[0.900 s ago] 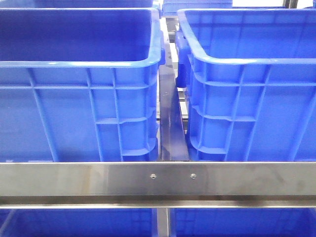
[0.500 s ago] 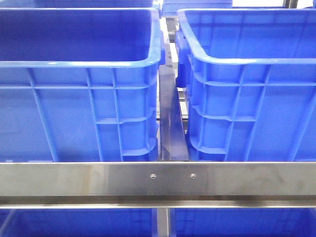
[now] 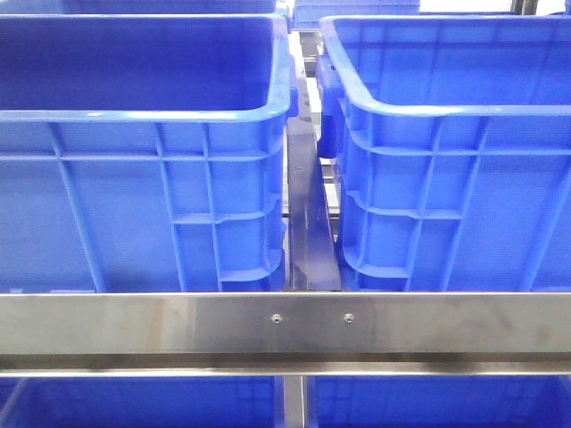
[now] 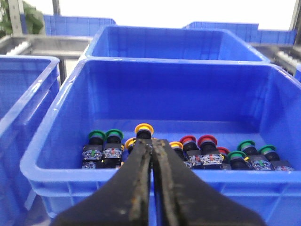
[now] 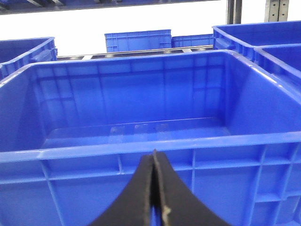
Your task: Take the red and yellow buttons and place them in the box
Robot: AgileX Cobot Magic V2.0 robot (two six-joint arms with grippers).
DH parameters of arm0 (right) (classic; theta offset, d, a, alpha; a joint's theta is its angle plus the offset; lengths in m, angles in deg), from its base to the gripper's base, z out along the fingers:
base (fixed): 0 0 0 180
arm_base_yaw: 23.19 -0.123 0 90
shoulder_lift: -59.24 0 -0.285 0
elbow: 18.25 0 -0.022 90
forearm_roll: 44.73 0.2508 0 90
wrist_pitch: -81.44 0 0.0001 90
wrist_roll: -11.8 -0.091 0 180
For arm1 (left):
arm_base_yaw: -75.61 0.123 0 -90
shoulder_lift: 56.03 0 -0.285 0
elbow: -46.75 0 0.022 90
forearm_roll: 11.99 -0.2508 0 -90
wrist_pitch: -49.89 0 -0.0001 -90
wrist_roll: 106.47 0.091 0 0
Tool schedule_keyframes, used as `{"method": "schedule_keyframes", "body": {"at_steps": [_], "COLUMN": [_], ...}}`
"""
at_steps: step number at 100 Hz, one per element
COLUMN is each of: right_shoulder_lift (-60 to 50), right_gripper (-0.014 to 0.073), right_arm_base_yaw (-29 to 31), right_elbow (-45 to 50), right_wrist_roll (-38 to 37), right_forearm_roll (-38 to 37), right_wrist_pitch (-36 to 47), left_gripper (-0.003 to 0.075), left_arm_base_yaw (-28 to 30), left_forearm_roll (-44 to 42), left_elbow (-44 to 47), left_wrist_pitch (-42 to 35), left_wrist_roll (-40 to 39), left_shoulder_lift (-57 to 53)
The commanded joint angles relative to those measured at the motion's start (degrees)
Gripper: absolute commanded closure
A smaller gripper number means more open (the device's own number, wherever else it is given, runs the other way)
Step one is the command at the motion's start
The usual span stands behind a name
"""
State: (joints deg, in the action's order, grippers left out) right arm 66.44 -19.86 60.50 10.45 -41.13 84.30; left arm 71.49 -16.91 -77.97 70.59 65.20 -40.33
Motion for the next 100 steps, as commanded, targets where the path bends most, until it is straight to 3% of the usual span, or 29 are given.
{"method": "schedule_keyframes", "body": {"at_steps": [1, 33, 82, 91, 100], "right_shoulder_lift": [-1.5, -1.5, -1.5, -1.5, -1.5], "right_gripper": [0.0662, 0.0662, 0.0662, 0.0662, 0.0662], "right_arm_base_yaw": [0.2, 0.2, 0.2, 0.2, 0.2], "right_elbow": [-1.1, -1.1, -1.1, -1.1, -1.1], "right_wrist_roll": [0.1, 0.1, 0.1, 0.1, 0.1], "right_forearm_roll": [-0.6, -0.6, -0.6, -0.6, -0.6], "right_wrist_pitch": [4.6, 4.6, 4.6, 4.6, 4.6], "left_gripper": [0.0739, 0.0739, 0.0735, 0.0678, 0.0548], "left_arm_base_yaw": [-0.4, -0.4, -0.4, -0.4, -0.4], "left_forearm_roll": [0.3, -0.2, -0.2, -0.2, -0.2], "left_elbow": [-9.1, -28.9, -31.7, -31.7, -31.7], "left_wrist_pitch": [3.4, 21.7, 22.5, 22.5, 22.5], "left_wrist_roll": [-0.4, 0.2, 0.2, 0.2, 0.2], "left_shoulder_lift": [6.1, 26.9, 37.8, 37.8, 37.8]}}
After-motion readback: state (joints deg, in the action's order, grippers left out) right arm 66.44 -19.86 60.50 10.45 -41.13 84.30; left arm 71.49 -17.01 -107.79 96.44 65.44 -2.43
